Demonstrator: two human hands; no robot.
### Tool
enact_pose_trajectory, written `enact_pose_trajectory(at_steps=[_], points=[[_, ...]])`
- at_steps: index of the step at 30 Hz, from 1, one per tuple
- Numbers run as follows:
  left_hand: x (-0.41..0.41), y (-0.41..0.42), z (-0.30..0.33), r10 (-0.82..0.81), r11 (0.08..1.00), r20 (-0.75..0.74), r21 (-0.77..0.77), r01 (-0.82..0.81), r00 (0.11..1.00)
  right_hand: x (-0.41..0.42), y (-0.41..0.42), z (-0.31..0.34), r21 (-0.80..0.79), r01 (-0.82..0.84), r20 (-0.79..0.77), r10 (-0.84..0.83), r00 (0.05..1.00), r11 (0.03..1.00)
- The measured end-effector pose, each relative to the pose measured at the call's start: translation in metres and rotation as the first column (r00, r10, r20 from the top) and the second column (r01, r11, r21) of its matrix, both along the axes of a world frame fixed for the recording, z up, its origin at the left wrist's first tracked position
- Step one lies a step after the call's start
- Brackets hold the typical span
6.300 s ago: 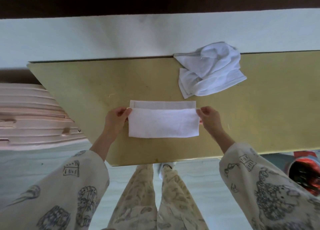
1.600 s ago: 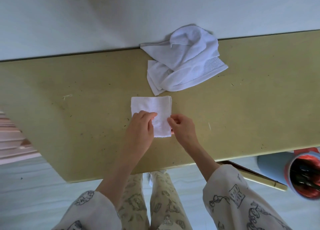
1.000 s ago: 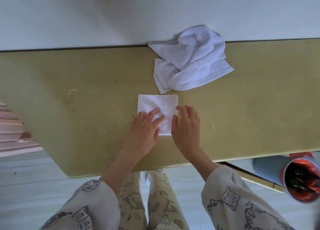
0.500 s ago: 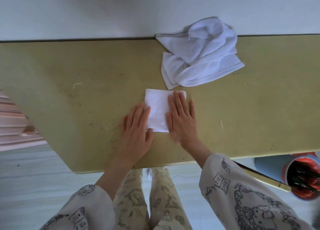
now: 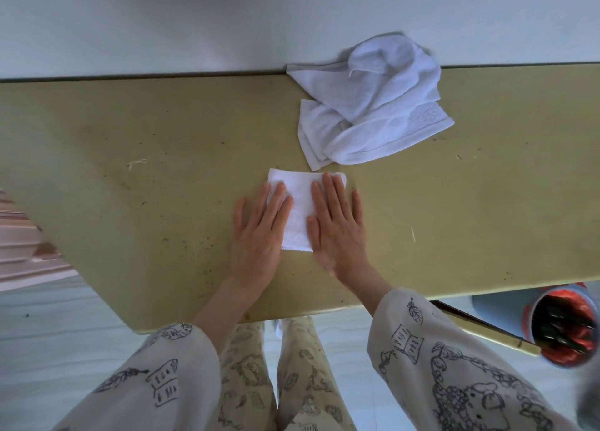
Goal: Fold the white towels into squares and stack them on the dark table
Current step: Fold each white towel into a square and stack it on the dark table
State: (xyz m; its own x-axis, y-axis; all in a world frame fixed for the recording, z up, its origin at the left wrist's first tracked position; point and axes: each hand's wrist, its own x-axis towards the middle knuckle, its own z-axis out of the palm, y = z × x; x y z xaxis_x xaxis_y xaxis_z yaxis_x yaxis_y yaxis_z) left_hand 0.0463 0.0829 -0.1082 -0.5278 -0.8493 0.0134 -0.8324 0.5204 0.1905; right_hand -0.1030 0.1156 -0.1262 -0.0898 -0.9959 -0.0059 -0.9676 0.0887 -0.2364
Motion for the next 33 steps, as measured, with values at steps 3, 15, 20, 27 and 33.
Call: enact_pose_trajectory(at_steps=[3, 15, 20, 27, 33], points=[[0.004, -0.004, -0.005, -0.054, 0.998, -0.005, 0.034, 0.054, 0.999, 0.0, 0.0, 0.0, 0.009, -0.001, -0.006, 0.001, 1.0, 1.0], [0.025, -0.028, -0.001, -0.194, 0.972, 0.135, 0.164, 0.171, 0.972, 0.001, -0.001, 0.002, 0.051, 0.006, -0.015, -0.005, 1.0, 0.999], [0.046, -0.036, -0.003, -0.337, 0.928, 0.142, 0.22, 0.302, 0.931, 0.001, -0.001, 0.002, 0.052, 0.009, -0.014, -0.008, 1.0, 0.999], [0.024, -0.024, 0.013, -0.204, 0.956, -0.015, 0.214, 0.202, 0.979, 0.002, -0.001, 0.001, 0.06, 0.002, -0.02, -0.001, 1.0, 0.998], [0.006, -0.027, -0.007, -0.176, 0.977, 0.107, 0.139, 0.16, 0.979, 0.001, -0.001, -0.001, 0.066, -0.001, -0.024, 0.002, 1.0, 0.998]])
